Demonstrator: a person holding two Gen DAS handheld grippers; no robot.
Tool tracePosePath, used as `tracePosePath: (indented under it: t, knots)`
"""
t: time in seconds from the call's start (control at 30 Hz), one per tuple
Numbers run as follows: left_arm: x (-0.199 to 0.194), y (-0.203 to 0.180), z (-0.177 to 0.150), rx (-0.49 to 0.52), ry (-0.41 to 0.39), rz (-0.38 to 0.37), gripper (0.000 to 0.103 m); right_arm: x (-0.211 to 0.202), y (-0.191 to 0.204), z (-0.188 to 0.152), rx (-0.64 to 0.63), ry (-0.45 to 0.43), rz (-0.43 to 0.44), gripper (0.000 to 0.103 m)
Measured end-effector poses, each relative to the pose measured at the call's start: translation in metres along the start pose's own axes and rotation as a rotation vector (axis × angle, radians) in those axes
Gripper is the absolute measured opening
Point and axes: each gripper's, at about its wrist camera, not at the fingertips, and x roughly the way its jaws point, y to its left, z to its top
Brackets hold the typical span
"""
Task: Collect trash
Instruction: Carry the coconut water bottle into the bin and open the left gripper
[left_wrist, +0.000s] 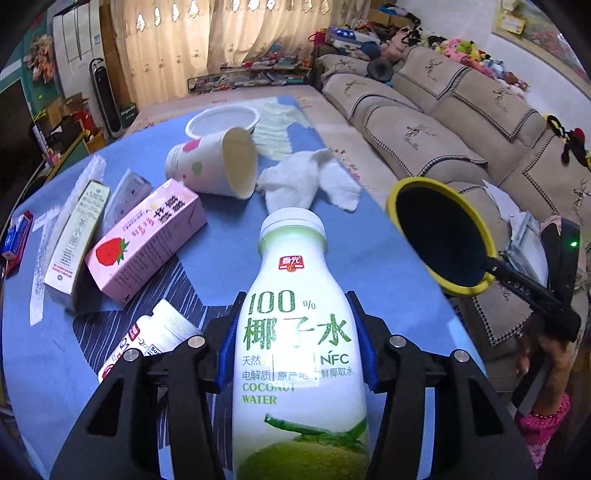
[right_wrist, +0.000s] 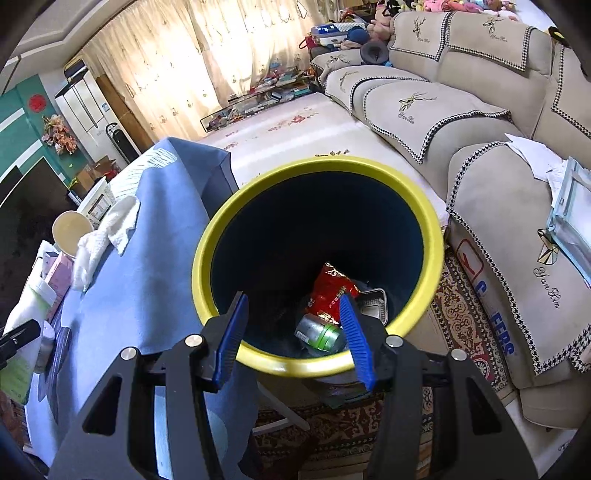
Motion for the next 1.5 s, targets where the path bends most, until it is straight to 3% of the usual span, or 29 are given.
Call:
tracePosePath:
  t: [0.27,0.43,0.73,1.13,1.23,1.27,1.33,1.5]
  knots:
    - [-0.046,-0.014,-0.003,0.046,-0.066,-0.007,0.052,-0.013,0.013,0.0,-0.035,-0.025,0.049,0.049]
    - [-0.057,-0.051,0.007,0.129,-0.08,-0.082,0.052,-0.028,-0.007,0.0,-0.008,-0.058,0.007,0.049]
    - [0.001,-0.14,0.04,0.272,-0.008,-0.216,0.052,-0.04,-0.067,-0.009,0.098,-0.069,-0.064,0.049]
    - [0.128,-0.225,0.08,0.34,0.124,-0.205,0.052,-0.039,-0.113,-0.01,0.164,-0.052,-0.109,0.049]
    - [0.148,-0.231,0.086,0.341,0.116,-0.198,0.054,-0.038,-0.119,-0.011,0.178,-0.043,-0.12,0.049]
    - [0.152,-0.234,0.089,0.343,0.102,-0.189,0.063,-0.037,-0.12,-0.012,0.181,-0.041,-0.122,0.05]
    - [0.154,-0.235,0.092,0.338,0.071,-0.184,0.072,-0.036,-0.121,-0.012,0.184,-0.037,-0.125,0.051]
    - [0.149,-0.218,0.095,0.296,0.04,-0.203,0.073,-0.036,-0.116,-0.013,0.178,-0.035,-0.129,0.052]
